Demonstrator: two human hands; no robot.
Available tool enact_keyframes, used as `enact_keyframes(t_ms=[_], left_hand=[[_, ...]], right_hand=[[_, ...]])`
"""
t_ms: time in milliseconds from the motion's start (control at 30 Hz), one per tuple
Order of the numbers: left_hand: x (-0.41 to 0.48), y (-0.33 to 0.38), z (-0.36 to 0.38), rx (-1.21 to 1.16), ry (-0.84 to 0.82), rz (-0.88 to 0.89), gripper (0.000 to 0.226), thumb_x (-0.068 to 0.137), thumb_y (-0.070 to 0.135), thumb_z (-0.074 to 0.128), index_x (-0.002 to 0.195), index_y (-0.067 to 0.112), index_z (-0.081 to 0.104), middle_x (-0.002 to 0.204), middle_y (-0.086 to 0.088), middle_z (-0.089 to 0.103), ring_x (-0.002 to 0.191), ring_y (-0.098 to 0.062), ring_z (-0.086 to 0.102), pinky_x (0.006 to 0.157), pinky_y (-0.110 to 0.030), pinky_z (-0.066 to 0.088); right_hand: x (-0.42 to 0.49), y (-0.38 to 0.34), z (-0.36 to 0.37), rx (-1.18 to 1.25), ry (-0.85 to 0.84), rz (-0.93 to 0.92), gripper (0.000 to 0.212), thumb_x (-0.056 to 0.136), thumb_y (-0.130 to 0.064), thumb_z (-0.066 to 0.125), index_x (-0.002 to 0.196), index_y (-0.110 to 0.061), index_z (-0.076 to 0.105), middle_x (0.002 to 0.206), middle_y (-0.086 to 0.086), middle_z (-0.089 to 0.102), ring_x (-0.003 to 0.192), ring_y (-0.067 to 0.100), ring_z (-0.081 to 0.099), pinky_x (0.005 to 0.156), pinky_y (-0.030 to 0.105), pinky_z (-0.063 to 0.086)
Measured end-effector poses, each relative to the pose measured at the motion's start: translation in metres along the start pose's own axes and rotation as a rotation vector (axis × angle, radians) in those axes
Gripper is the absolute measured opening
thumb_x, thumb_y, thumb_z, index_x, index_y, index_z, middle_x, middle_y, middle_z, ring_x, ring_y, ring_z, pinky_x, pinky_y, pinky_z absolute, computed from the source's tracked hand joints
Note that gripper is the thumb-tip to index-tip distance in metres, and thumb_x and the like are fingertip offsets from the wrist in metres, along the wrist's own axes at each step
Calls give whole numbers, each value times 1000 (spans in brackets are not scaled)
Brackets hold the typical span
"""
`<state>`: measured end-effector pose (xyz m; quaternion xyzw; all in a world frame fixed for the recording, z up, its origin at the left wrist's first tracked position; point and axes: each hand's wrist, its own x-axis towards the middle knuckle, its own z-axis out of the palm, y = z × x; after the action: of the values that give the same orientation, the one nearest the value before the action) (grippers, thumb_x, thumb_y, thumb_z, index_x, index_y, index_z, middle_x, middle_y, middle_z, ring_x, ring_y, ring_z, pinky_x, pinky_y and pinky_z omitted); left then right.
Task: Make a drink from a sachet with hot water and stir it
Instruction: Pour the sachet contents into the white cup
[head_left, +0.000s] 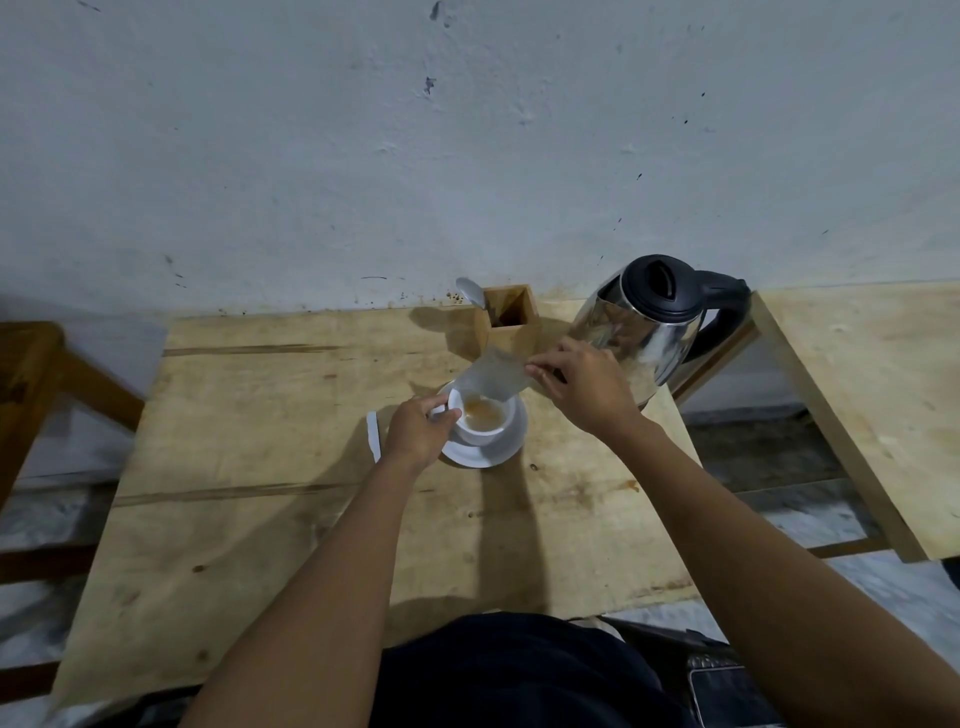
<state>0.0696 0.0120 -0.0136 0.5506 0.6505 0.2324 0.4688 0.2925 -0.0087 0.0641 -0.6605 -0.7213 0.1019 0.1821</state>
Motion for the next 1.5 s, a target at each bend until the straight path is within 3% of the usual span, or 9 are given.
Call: enact_keyframes(t_ms=[300, 667, 833, 1033, 1233, 1367, 1500], left_hand=[[2, -4, 1, -44, -10, 0, 43, 87, 29, 65, 126, 13, 61, 137, -7, 56, 124, -24, 53, 99, -34, 46], [2, -3, 2, -33, -7, 3, 41, 88, 27, 65, 125, 10, 61, 134, -10, 58, 121, -27, 55, 93, -31, 45], [3, -3, 2, -28, -7, -3, 42, 87, 28, 65, 125, 11, 61, 133, -10, 58, 120, -27, 56, 93, -32, 45], [0, -1, 2, -18, 1, 4, 42, 87, 27, 65, 125, 9, 61, 135, -10, 57, 120, -26, 55, 94, -32, 45], [0, -1, 2, -10, 9, -7, 41, 87, 29, 65, 124, 12, 62, 131, -8, 60, 120, -27, 56, 96, -35, 47], [2, -2, 0, -11, -19, 9, 42, 86, 27, 66, 124, 10, 62, 135, -9, 58, 122, -26, 55, 102, -41, 46], [1, -1, 0, 0, -13, -2, 42, 87, 27, 66, 124, 9, 62, 134, -9, 58, 121, -27, 55, 101, -39, 46]], right_hand=[[1, 0, -2, -1, -20, -3, 24, 97, -36, 58, 112, -25, 74, 83, -12, 50, 81, 16, 57, 76, 32, 30], [-3, 1, -3, -22, -14, -53, 23, 97, -36, 58, 112, -28, 74, 90, -8, 62, 84, 15, 59, 82, 37, 37], [-5, 7, -3, -42, 15, -72, 22, 96, -35, 60, 111, -30, 75, 86, -16, 51, 79, 7, 49, 77, 31, 28], [-12, 17, 5, 63, 36, -1, 18, 94, -31, 64, 105, -25, 77, 91, -9, 64, 77, 8, 53, 79, 40, 47], [-17, 17, 6, 67, 92, 19, 18, 94, -30, 64, 105, -24, 77, 95, -6, 68, 84, 12, 57, 78, 31, 30], [-18, 19, 9, 126, 119, 45, 17, 93, -32, 66, 102, -24, 77, 91, -9, 66, 79, 7, 54, 75, 38, 47], [-18, 19, 12, 107, 110, 41, 18, 93, -33, 64, 103, -25, 77, 90, -11, 65, 79, 7, 54, 77, 41, 49]])
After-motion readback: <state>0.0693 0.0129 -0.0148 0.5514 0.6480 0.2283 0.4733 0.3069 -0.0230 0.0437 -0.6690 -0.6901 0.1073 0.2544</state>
